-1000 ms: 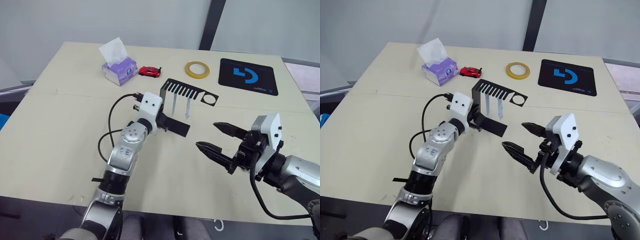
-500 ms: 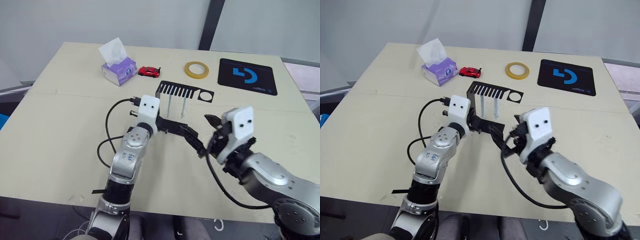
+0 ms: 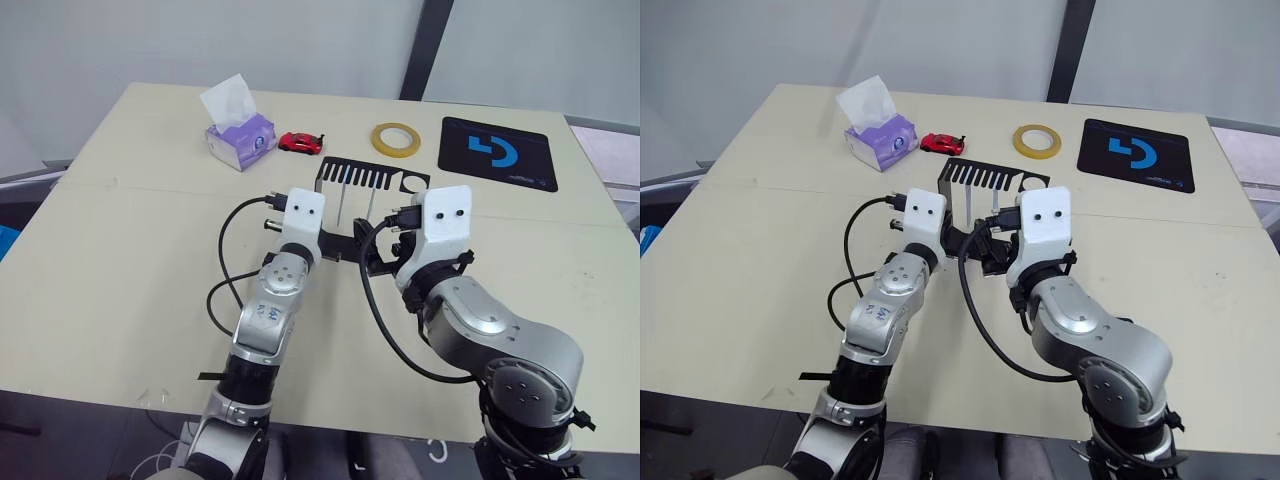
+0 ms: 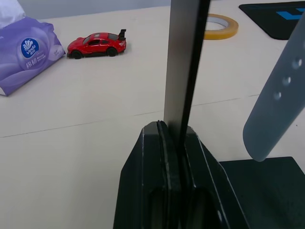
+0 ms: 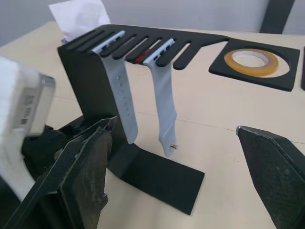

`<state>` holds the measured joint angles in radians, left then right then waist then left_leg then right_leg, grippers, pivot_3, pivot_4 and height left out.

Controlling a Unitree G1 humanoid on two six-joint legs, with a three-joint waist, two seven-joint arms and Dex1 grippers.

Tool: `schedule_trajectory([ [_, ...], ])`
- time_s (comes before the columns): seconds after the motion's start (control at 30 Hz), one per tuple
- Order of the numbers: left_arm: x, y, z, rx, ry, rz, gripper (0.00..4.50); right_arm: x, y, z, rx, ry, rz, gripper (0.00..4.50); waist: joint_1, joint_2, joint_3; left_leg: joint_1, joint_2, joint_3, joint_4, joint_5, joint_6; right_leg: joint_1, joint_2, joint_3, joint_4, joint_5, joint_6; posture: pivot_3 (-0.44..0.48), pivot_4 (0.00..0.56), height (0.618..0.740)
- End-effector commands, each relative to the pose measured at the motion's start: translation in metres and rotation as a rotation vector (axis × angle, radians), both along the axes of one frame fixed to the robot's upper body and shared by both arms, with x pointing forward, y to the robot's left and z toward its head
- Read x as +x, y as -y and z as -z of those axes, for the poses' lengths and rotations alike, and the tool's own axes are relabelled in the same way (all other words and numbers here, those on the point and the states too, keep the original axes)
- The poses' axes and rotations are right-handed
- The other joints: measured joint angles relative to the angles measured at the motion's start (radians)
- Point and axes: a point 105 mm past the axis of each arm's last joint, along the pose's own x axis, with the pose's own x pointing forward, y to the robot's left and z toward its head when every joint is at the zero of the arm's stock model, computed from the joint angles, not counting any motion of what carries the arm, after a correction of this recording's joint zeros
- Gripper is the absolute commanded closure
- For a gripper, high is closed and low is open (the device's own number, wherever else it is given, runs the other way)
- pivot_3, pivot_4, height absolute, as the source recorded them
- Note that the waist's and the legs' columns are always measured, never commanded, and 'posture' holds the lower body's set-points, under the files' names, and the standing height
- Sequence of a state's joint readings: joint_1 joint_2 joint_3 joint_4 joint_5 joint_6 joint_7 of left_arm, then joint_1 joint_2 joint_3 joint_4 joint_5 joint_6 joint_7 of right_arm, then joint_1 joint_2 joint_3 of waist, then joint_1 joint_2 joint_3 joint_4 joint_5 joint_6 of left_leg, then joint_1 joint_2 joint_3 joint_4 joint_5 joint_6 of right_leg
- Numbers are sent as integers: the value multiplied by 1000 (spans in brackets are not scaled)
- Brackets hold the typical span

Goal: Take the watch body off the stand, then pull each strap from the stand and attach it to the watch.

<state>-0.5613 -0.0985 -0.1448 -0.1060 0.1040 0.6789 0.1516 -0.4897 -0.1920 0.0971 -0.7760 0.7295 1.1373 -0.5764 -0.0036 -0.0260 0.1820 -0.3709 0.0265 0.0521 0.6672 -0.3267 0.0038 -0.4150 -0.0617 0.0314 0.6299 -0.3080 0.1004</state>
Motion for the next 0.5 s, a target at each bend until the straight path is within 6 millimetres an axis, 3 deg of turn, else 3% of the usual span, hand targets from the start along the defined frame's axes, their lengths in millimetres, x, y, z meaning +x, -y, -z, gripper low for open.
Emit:
schedule_trajectory([
  [0.03,-1,7,-13,-12,48,3,4432,2,-9,-10,7,49,3,0,0,0,0,0,0,0,0,0,0,0,0,0,0,0,0,0,150,738],
  [0.1,0,7,-13,-12,48,1,4432,5,-14,-12,-6,60,-1,0,-1,0,0,0,0,0,0,0,0,0,0,0,0,0,0,0,150,738],
  [0.2,-1,6,-13,-6,52,1,4500,7,-17,-12,-12,66,12,869,-1,0,0,-1,0,0,0,0,0,-1,0,0,0,0,0,0,150,738],
  [0.5,-3,7,-13,-12,53,3,4500,22,-13,-8,11,63,83,869,-2,0,0,-1,0,0,-1,0,0,-1,0,-1,0,0,0,0,150,738],
])
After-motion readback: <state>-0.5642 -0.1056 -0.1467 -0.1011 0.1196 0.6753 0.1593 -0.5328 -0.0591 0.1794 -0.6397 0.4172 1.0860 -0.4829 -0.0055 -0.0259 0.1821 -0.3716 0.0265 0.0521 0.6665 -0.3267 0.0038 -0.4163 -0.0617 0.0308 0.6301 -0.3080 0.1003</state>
